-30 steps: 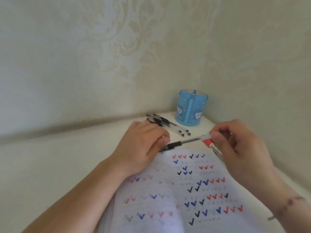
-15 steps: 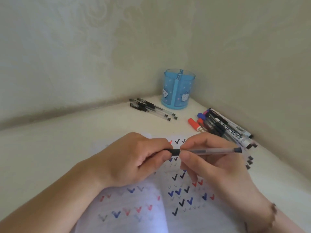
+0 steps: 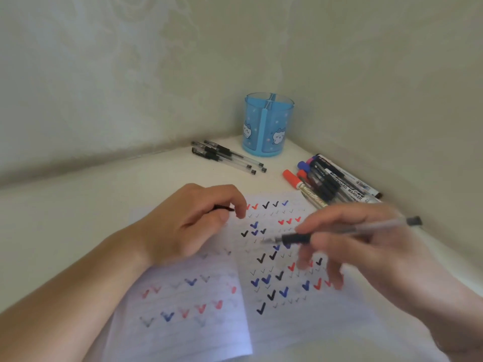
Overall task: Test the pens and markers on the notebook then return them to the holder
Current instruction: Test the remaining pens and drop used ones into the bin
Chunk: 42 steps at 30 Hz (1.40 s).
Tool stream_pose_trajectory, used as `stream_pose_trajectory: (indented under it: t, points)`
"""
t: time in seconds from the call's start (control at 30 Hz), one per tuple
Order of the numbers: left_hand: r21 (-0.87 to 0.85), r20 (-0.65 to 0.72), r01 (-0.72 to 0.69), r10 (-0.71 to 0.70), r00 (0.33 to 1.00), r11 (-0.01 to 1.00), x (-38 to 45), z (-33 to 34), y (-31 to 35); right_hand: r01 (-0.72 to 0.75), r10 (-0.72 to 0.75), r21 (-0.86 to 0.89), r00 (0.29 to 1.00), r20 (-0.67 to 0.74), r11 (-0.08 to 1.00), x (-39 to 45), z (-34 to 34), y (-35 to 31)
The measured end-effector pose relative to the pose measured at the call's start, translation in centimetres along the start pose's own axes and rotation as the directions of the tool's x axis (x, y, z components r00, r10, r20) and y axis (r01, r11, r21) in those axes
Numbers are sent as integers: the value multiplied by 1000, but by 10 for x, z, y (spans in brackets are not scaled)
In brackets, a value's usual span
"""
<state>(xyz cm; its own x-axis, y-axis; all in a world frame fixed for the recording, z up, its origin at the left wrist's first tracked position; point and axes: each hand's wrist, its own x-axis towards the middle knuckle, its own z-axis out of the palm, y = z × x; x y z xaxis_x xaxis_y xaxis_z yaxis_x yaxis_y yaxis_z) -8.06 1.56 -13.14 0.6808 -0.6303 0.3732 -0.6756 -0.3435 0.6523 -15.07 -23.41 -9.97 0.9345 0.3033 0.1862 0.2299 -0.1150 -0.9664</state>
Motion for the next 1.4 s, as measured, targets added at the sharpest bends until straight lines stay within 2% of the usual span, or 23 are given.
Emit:
stream_pose_trajectory:
  t: [0.07, 0.13, 0.23, 0.33, 0.67, 0.9, 1.07, 1.17, 1.27, 1.4]
  points:
    - [-25, -32, 23, -24, 999, 999, 1, 0, -2, -85, 73, -107, 992, -106, 991, -11, -1, 7]
    - [-23, -53, 28, -29, 998, 999, 2, 1, -3, -118, 97, -82, 969, -227, 990, -22, -1, 16]
    - [49, -67, 9, -6, 998, 999, 4, 4, -7, -116, 103, -26, 948, -303, 993, -30, -1, 28]
    - [122, -81, -31, 41, 996, 992, 6, 5, -12, -126, 76, -120, 932, -353, 985, -30, -2, 33]
    - [147, -136, -8, 28, 990, 989, 5, 6, -17, -110, 21, -259, 946, -322, 960, -29, -4, 39]
    - [173, -137, 20, 4, 991, 985, 6, 3, -13, -113, 45, -211, 953, -299, 971, -28, -3, 36]
    - [165, -136, -12, 35, 990, 986, 6, 4, -11, -121, 41, -222, 942, -333, 967, -28, -3, 39]
    - [168, -136, -18, 41, 990, 986, 6, 5, -12, -122, 56, -173, 938, -342, 977, -27, -4, 38]
    - [177, -144, -29, 55, 988, 984, 6, 4, -11, -98, 83, -21, 928, -364, 995, -28, -4, 33]
    - [189, -140, -33, 60, 988, 981, 5, 4, -7, -31, 64, 134, 967, -247, 990, -32, -6, 27]
